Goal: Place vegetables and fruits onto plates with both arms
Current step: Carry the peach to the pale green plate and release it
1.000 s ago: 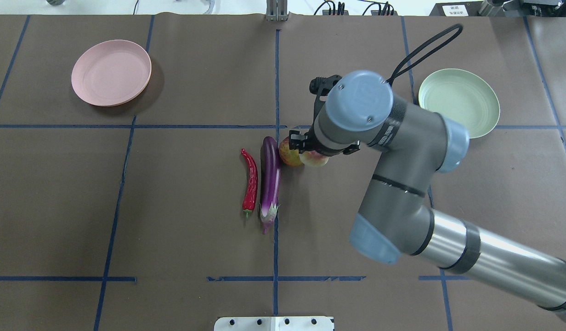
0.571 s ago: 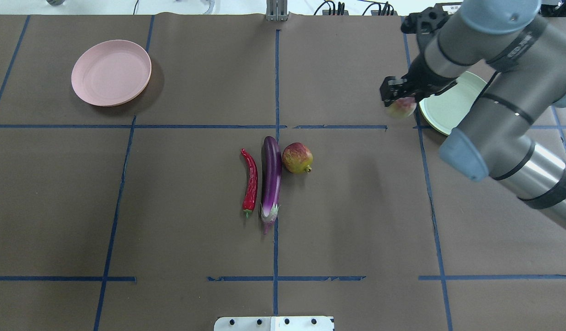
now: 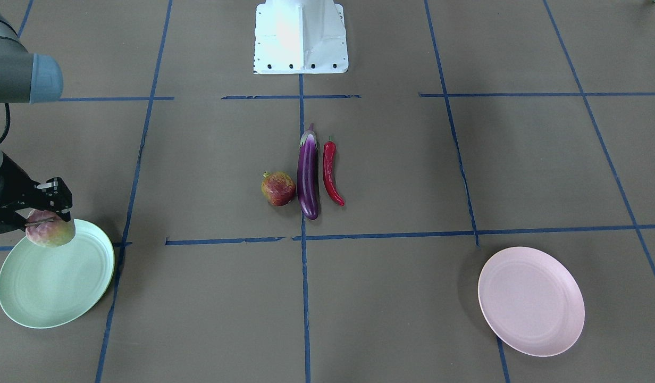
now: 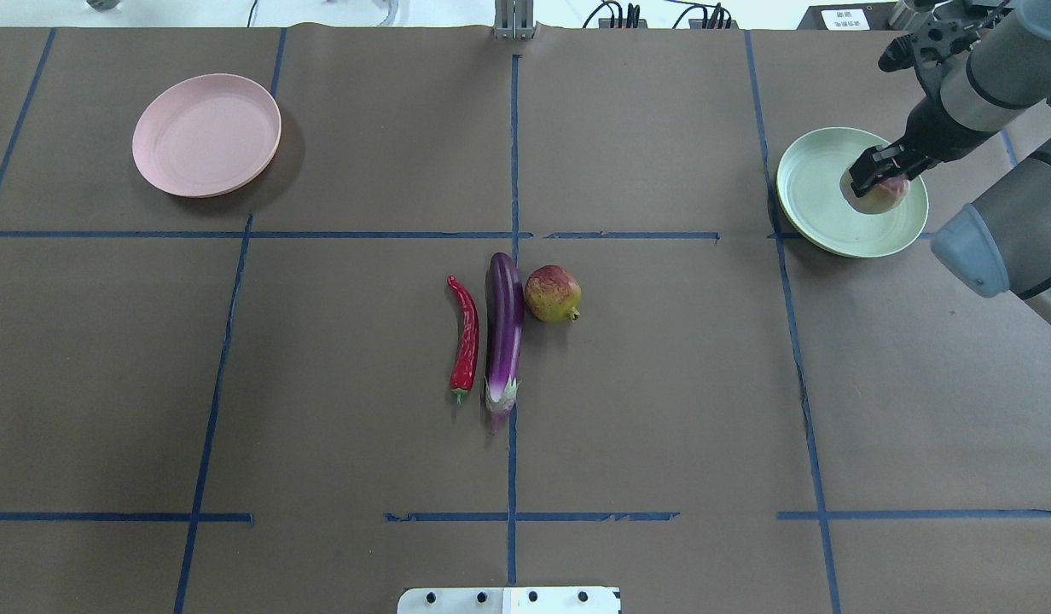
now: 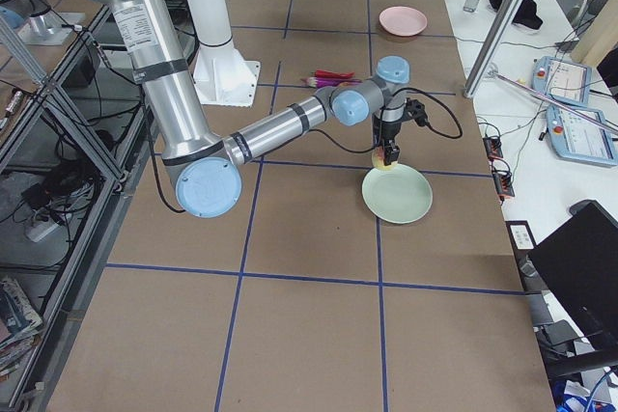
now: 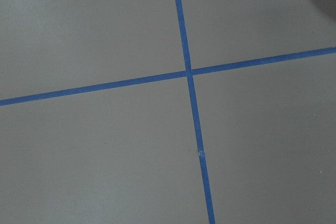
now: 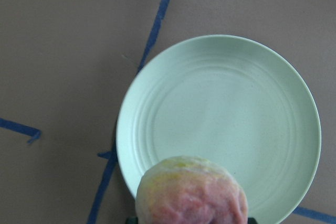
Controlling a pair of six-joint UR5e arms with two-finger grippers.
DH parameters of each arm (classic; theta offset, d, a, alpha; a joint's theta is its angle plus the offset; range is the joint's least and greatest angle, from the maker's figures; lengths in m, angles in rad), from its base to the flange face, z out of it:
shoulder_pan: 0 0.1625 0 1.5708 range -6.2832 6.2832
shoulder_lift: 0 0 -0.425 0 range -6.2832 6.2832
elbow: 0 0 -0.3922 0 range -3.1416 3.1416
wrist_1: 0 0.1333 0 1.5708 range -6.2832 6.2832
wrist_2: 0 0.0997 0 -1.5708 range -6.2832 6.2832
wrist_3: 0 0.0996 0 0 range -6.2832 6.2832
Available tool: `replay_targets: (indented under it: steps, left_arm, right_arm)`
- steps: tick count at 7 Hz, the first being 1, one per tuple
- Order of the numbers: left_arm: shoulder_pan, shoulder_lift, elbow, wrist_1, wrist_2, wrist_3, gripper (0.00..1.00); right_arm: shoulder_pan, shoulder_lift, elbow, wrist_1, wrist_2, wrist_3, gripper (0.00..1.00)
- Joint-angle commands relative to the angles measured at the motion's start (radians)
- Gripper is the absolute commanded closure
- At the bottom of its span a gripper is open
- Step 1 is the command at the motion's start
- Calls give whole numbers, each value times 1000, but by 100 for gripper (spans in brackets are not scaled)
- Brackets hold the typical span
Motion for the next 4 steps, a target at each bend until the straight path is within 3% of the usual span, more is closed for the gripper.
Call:
replay_targets:
  steps: [1, 2, 3, 4]
  left_arm:
    - [0, 0, -2, 2, 0, 0, 0]
    - [0, 0, 0, 0, 0, 0, 0]
    - [0, 0, 0, 2, 0, 0, 0]
    - [1, 0, 0, 3, -1, 0, 0]
  right_arm:
    - [-18, -39, -134, 183, 5, -4, 96]
    - [-29, -31, -152, 186, 2, -4, 91]
    - [-29, -32, -153, 184, 5, -2, 78]
    - [-29, -34, -153, 184, 7, -4, 28]
